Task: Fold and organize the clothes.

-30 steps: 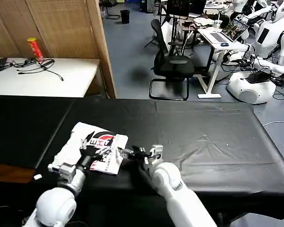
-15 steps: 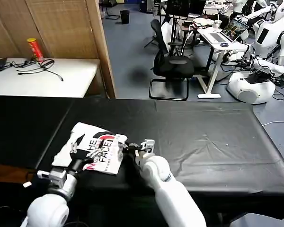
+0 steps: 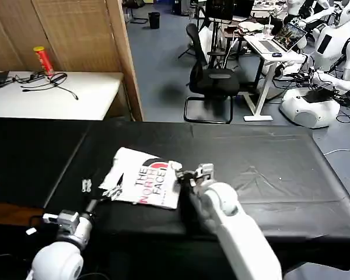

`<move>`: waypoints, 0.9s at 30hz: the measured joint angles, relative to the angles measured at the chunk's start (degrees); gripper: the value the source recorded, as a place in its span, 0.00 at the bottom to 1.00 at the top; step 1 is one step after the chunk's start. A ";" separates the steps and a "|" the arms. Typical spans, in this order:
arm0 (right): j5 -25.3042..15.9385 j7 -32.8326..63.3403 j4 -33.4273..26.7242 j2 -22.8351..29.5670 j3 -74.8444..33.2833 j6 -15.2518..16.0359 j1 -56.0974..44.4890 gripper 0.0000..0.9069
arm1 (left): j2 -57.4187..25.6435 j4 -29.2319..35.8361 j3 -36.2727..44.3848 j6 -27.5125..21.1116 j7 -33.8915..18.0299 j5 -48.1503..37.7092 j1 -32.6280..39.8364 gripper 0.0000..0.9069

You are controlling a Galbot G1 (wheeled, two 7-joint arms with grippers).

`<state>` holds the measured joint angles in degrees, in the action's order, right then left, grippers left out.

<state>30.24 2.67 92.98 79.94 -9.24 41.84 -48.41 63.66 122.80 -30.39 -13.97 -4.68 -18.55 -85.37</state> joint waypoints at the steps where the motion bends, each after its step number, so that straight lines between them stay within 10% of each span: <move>1: 0.00 -0.45 0.41 -1.07 -0.25 0.38 -0.13 0.97 | 0.15 -0.13 -0.06 0.02 -0.03 -0.04 -0.08 0.97; 12: -2.75 -3.47 10.10 -12.75 -2.53 -2.53 -5.51 0.97 | 1.15 -0.19 -0.57 -0.02 -1.47 -1.63 -0.69 0.97; 27: -13.90 2.88 26.11 -18.06 -9.05 -26.58 -26.53 0.97 | 0.52 2.09 0.32 4.60 -6.17 -5.44 -6.82 0.97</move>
<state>16.34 5.55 119.09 61.87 -18.28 15.26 -74.95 64.19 124.89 -30.07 -9.37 -10.85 -23.99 -92.19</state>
